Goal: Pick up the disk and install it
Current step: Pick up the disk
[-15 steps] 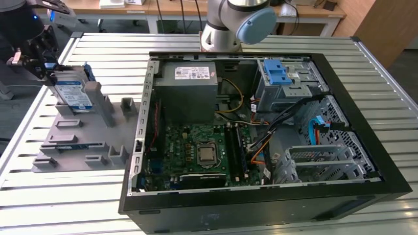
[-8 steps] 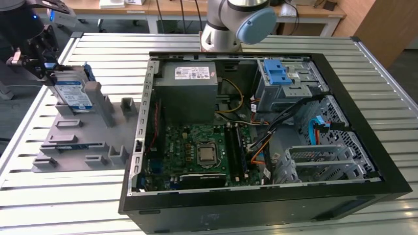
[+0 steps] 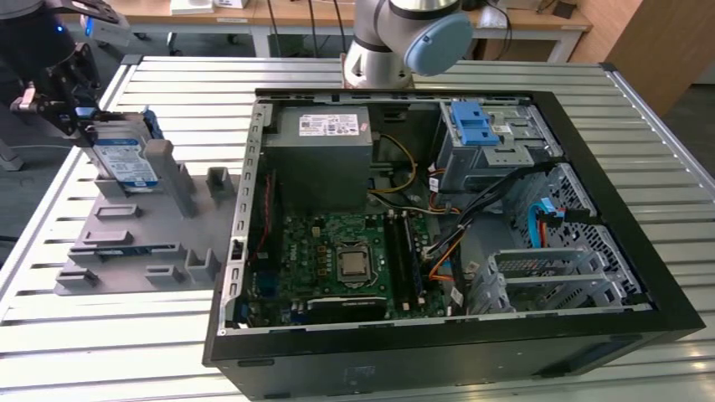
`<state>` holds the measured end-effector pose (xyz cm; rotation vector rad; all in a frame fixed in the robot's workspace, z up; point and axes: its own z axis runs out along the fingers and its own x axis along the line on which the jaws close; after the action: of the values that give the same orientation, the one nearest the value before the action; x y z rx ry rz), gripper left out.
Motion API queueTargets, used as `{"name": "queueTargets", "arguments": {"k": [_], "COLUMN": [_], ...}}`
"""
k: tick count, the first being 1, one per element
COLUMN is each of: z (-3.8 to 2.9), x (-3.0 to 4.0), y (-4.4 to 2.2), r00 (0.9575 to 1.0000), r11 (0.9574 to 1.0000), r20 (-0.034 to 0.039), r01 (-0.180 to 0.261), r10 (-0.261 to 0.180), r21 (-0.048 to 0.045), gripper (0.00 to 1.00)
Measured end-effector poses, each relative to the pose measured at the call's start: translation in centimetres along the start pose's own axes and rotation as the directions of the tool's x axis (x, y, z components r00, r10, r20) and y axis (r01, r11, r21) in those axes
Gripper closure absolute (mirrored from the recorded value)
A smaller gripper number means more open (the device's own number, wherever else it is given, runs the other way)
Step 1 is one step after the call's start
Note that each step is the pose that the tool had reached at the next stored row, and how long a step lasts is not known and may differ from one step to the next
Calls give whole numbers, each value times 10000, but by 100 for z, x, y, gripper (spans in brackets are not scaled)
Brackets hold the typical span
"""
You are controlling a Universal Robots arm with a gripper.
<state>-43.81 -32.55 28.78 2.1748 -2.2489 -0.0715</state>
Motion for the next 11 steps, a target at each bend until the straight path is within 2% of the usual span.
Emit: {"name": "queueTargets", "arguments": {"k": [11], "z": [0], "x": [0], "y": [0], "r00": [10000], "r11": [10000], "r20": [-74], "r01": [-3], "r10": [3], "r21": [3], "gripper": [47]}}
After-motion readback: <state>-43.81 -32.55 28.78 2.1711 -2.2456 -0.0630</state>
